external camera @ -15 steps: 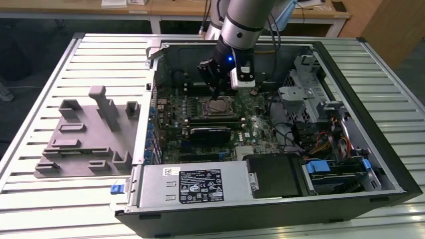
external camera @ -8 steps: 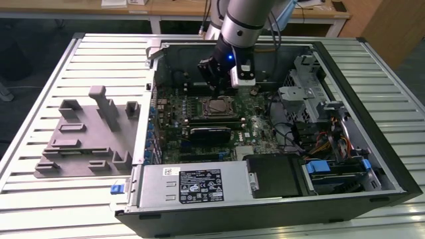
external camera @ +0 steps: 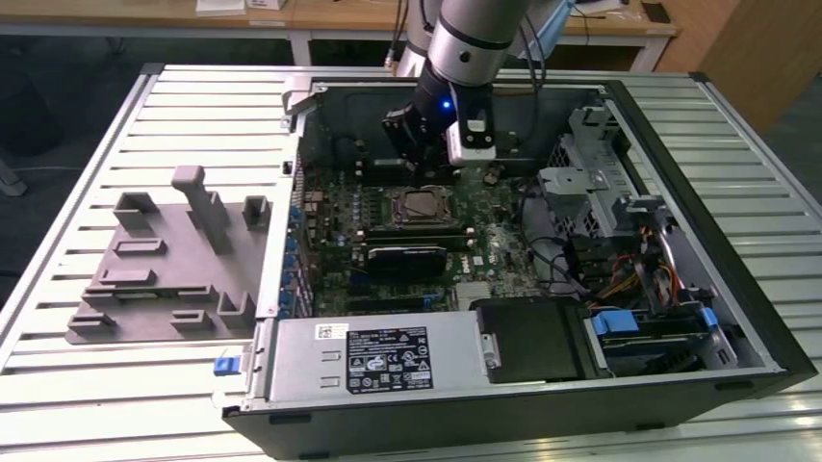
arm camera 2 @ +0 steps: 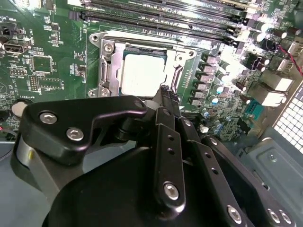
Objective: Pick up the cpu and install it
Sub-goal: 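Install the second cpu locking lever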
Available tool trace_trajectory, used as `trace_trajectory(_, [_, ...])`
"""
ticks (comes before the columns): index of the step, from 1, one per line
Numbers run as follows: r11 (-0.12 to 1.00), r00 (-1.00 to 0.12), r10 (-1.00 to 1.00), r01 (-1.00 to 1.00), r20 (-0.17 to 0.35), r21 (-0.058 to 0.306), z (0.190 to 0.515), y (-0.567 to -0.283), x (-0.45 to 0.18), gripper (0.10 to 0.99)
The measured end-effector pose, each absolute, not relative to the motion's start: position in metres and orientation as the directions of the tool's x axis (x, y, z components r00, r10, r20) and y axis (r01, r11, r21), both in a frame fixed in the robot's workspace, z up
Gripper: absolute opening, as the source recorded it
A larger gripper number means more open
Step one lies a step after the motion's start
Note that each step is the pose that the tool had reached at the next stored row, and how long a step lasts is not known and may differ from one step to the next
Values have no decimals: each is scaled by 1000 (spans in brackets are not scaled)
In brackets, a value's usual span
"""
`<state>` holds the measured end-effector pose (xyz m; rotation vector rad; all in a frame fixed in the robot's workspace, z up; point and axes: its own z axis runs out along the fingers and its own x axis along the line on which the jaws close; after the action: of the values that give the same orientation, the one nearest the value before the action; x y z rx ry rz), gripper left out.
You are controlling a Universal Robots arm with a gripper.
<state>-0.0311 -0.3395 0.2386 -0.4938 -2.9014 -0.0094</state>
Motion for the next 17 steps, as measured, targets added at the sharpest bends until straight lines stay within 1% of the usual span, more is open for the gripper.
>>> trace_trajectory(7, [944,-925,328,328,193,-33,239,-342,-31,106])
trace_trajectory(17, [944,-925,328,328,193,-33,238,-355,-30,106])
